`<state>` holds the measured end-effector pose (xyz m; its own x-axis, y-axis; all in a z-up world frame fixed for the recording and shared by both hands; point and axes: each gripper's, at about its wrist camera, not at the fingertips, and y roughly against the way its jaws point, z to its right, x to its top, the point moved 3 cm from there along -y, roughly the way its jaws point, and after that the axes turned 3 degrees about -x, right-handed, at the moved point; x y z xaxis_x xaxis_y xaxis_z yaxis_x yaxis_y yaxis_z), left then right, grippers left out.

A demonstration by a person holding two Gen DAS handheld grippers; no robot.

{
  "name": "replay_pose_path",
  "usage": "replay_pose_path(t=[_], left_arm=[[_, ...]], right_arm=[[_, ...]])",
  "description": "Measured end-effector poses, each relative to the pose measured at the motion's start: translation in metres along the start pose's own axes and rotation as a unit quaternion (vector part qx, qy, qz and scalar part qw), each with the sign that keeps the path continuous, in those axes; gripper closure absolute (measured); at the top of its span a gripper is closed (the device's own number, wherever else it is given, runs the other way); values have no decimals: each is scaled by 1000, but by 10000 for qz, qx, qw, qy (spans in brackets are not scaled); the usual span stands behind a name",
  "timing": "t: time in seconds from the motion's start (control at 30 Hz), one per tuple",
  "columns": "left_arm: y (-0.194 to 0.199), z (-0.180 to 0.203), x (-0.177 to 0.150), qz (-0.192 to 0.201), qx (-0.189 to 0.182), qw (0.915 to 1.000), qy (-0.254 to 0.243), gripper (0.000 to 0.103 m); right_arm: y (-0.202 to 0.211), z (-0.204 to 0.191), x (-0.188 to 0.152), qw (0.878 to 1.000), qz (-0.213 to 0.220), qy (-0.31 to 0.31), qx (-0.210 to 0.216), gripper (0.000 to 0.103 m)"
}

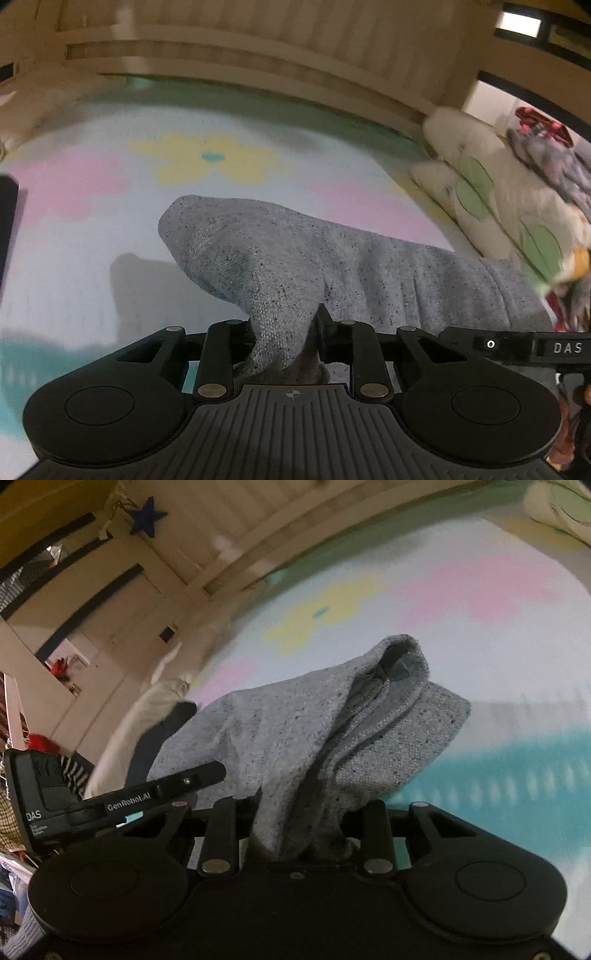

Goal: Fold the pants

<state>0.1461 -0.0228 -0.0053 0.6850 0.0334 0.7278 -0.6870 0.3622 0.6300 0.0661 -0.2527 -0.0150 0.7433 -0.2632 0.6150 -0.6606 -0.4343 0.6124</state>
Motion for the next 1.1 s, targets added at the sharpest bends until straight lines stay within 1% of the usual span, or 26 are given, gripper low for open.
replay_pose_path(t=[0.1,0.17,0.23,0.27,0.3,0.33,0.37,0.4,0.43,0.47,0.5,0.53,0.6,0.67,0.73,0.83,0.9,0.93,0.97,1.03,1.1], left_arm=[[-23,-12,26,-10,120,9999,-1,78],[-46,-22,32,-155,191,9997,-50,77],[-69,-33,27,-381,364,9986,-111,68],[-82,-42,20,-550,516,9971,-109,65],[-96,-51,11,-778,712,9944,-108,63],[-107,-60,1,-970,914,9910,-112,53],[-113,-68,-9,-966,960,9906,-86,45],[-111,-74,-17,-731,965,9926,20,32],[-110,-78,-22,-595,1019,9929,119,24],[-109,-82,-24,-541,996,9934,195,24],[-109,-83,-25,-530,938,9939,235,23],[-108,-85,-25,-550,892,9942,241,23],[-105,-88,-21,-592,886,9940,232,23],[-100,-86,-13,-468,1075,9925,340,24],[-85,-79,-6,-203,1476,9883,317,24],[-56,-61,6,162,1802,9835,22,24],[-36,-49,13,377,2031,9783,-146,24],[-29,-44,16,441,2122,9760,-212,24],[-18,-37,18,496,2212,9736,-282,24],[-6,-30,23,546,2311,9706,-381,24],[10,-19,20,578,2310,9703,-435,23]], right_arm=[[-24,-1,34,10000,8,-41,73,62],[-43,3,52,9999,-41,-71,85,62],[-61,8,59,9999,-128,36,5,60],[-72,12,62,9998,-173,99,-101,53],[-84,18,64,9991,-208,140,-348,43],[-95,27,63,9967,-246,157,-751,37],[-105,36,61,9926,-283,176,-1164,28],[-113,46,58,9871,-339,230,-1550,27],[-121,56,52,9808,-440,299,-1877,26],[-126,66,45,9788,-486,326,-1965,16],[-124,71,39,9829,-324,282,-1788,13],[-121,74,34,9858,-121,240,-1659,13],[-120,74,28,9859,-33,314,-1646,12],[-120,69,25,9838,-58,475,-1730,11],[-117,63,24,9802,-17,462,-1926,10],[-102,47,27,9709,203,386,-2354,9],[-83,37,28,9669,468,471,-2465,9],[-72,29,28,9638,640,545,-2530,7],[-59,21,27,9594,800,610,-2635,1],[-37,1,25,9463,1175,756,-2916,1],[-23,-24,25,9378,1411,983,-3017,0]])
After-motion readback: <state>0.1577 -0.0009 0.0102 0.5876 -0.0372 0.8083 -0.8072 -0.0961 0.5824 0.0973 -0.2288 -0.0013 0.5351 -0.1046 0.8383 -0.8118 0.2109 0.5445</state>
